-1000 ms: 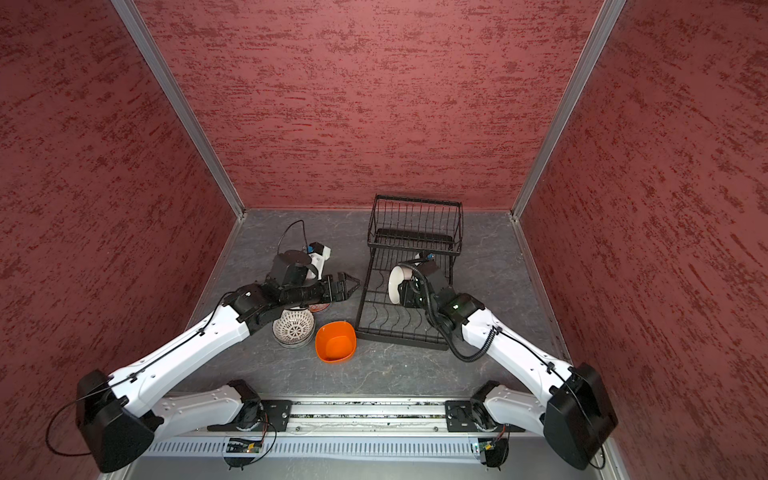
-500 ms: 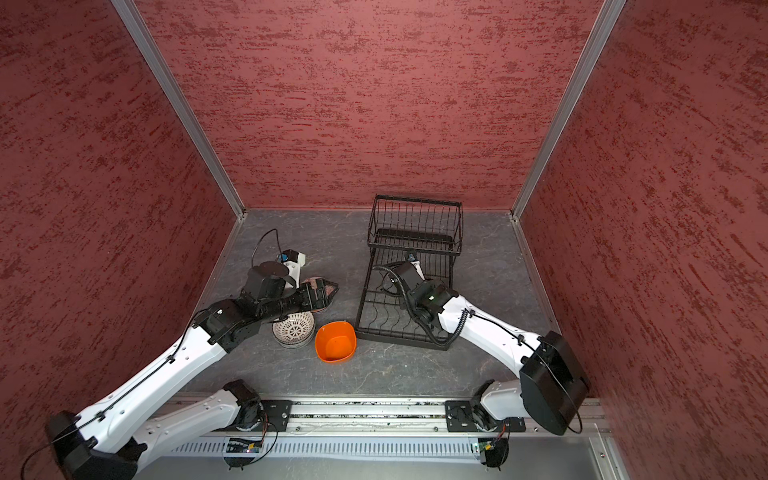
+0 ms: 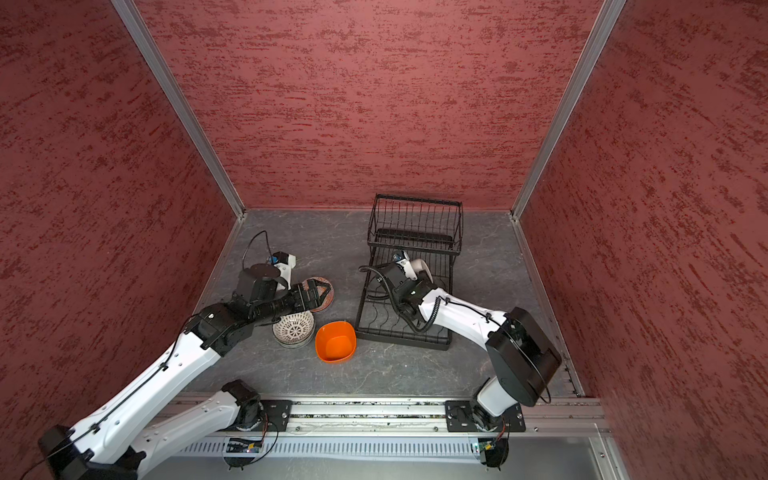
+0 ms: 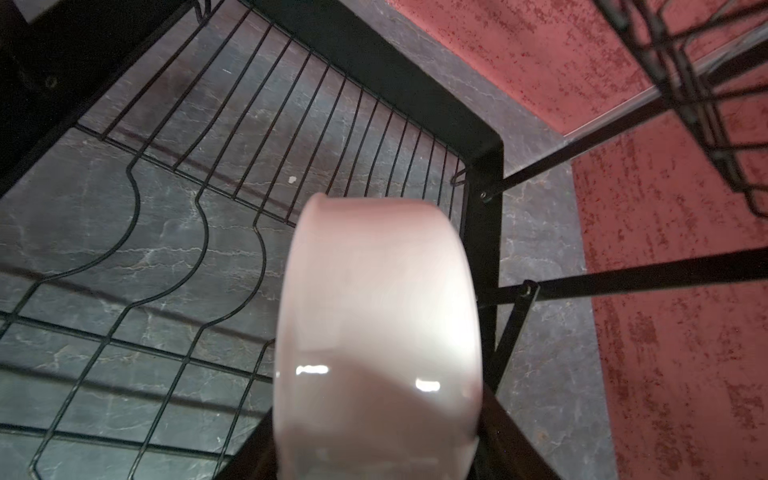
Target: Load the bowls into the dish rack
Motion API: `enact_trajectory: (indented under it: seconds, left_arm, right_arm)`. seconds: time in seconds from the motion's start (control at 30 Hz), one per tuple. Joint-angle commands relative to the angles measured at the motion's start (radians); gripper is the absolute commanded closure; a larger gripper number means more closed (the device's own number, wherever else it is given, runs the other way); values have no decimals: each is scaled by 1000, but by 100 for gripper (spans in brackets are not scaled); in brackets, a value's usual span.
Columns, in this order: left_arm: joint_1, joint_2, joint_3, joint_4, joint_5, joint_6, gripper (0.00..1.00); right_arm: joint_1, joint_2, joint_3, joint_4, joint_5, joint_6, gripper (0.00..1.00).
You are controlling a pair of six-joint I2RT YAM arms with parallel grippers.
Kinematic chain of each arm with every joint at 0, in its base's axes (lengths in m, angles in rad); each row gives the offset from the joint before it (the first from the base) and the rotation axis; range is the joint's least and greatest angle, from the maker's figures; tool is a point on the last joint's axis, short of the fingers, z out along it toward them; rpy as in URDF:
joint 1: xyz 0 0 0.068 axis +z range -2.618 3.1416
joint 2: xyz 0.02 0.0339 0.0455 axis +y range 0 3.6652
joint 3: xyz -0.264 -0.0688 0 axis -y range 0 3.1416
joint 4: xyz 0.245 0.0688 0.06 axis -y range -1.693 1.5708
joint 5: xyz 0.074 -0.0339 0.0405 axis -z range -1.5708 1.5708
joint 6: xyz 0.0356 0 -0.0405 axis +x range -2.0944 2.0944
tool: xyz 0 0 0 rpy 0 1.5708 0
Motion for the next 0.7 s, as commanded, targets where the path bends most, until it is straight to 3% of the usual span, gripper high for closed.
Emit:
enact_trajectory:
  seconds: [0.0,0.67]
  left_arm:
    - [14,-8,-15,-5,20,22,0]
    - [48,-37,-58,2,44,25,0]
  right_arm:
    - [16,8,23,133,134,-113,68]
    - [6,137,-46,409,275,-398,65]
